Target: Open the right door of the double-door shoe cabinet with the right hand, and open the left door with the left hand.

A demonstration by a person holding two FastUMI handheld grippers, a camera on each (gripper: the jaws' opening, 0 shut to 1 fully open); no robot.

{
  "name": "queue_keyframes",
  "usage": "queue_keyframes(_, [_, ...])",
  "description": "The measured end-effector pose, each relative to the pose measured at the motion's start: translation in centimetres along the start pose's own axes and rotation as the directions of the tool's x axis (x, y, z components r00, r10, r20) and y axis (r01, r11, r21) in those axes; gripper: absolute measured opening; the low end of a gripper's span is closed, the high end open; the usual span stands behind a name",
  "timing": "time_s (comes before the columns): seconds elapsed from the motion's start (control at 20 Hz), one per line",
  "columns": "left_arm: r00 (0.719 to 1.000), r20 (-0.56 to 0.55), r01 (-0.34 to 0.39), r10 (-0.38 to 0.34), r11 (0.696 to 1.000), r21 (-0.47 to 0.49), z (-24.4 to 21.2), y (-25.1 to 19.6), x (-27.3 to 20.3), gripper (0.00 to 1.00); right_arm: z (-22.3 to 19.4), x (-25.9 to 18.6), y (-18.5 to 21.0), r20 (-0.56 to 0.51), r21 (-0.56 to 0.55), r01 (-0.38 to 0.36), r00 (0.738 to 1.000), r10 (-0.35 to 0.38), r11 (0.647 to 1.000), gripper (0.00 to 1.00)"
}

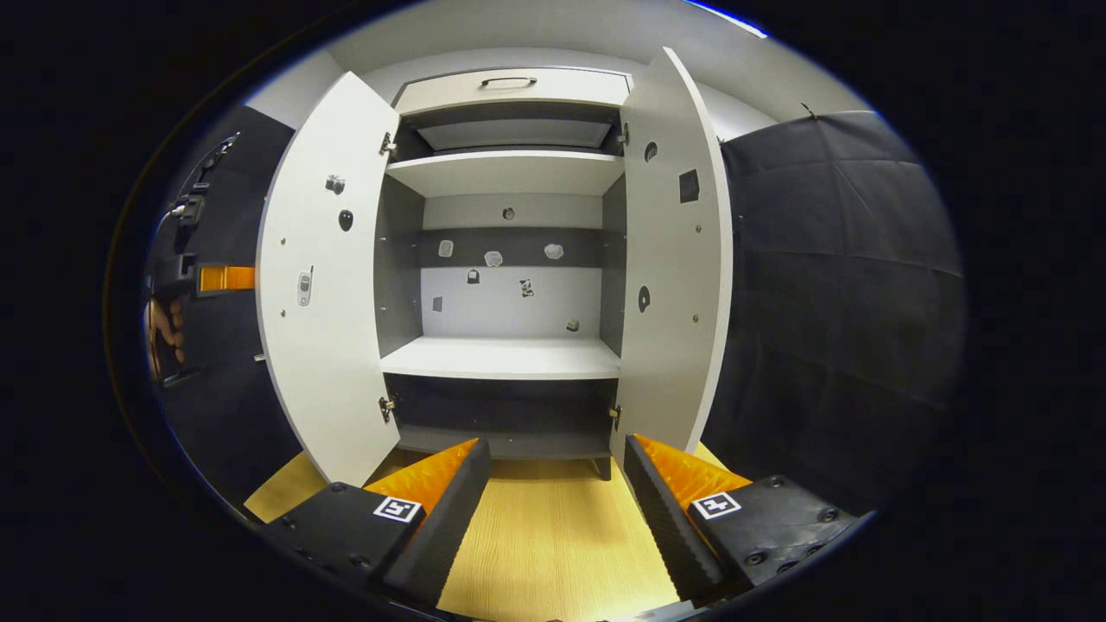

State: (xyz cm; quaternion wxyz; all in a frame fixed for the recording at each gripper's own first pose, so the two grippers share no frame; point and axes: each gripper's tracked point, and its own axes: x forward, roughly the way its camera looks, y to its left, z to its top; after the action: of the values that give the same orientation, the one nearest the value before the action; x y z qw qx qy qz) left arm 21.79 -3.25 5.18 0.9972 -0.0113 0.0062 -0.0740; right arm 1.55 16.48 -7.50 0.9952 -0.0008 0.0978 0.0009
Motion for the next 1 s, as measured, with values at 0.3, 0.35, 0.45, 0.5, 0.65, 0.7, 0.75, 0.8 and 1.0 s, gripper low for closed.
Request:
queue_keyframes(0.3, [0.999, -0.011, -0.044, 0.044, 0.999, -0.02, -0.4, 0.4, -2.1, 0.05, 2.0, 1.2, -1.0, 0.006, 0.027, -0.006, 1.0, 0.006, 1.0, 0.98])
queue_keyframes(0.35, [0.998, -0.018, -0.066, 0.066, 0.998, -0.01, -0.4, 0.5, -2.2, 0.05, 2.3, 1.4, -1.0, 0.014, 0.028, -0.013, 1.0, 0.013, 1.0, 0.98])
queue_keyframes(0.45, [0.995, -0.022, -0.093, 0.093, 0.996, -0.001, -0.4, 0.4, -2.5, 0.05, 2.8, 1.8, -1.7, 0.029, 0.028, -0.03, 0.999, 0.029, 0.999, 0.98])
queue_keyframes(0.5, [0.994, -0.021, -0.109, 0.109, 0.994, 0.002, -0.3, 0.2, -3.0, 0.05, 3.0, 2.0, -2.1, 0.036, 0.028, -0.039, 0.999, 0.038, 0.999, 0.98])
queue_keyframes(0.65, [0.987, -0.006, -0.16, 0.16, 0.987, 0.008, 0.1, -1.4, -5.9, 0.05, 3.5, 2.4, -3.3, 0.04, 0.035, -0.075, 0.996, 0.074, 0.997, 0.98])
queue_keyframes(0.7, [0.985, 0.003, -0.175, 0.175, 0.985, 0.006, 0.3, -2.2, -6.5, 0.05, 3.7, 2.5, -3.9, 0.043, 0.037, -0.086, 0.995, 0.085, 0.996, 0.98])
queue_keyframes(0.75, [0.983, 0.016, -0.184, 0.184, 0.983, 0.001, 0.6, -3.1, -7.0, 0.05, 3.9, 2.5, -4.5, 0.048, 0.039, -0.095, 0.995, 0.093, 0.995, 0.98])
queue_keyframes(0.8, [0.983, 0.027, -0.182, 0.183, 0.983, -0.013, 0.7, -4.3, -7.3, 0.07, 4.2, 2.5, -5.1, 0.054, 0.039, -0.101, 0.994, 0.099, 0.994, 0.98])
queue_keyframes(1.0, [0.989, 0.038, -0.141, 0.145, 0.985, -0.094, -0.4, -10.6, -7.3, 0.17, 5.0, 2.6, -7.3, 0.075, 0.02, -0.136, 0.988, 0.134, 0.99, 0.97])
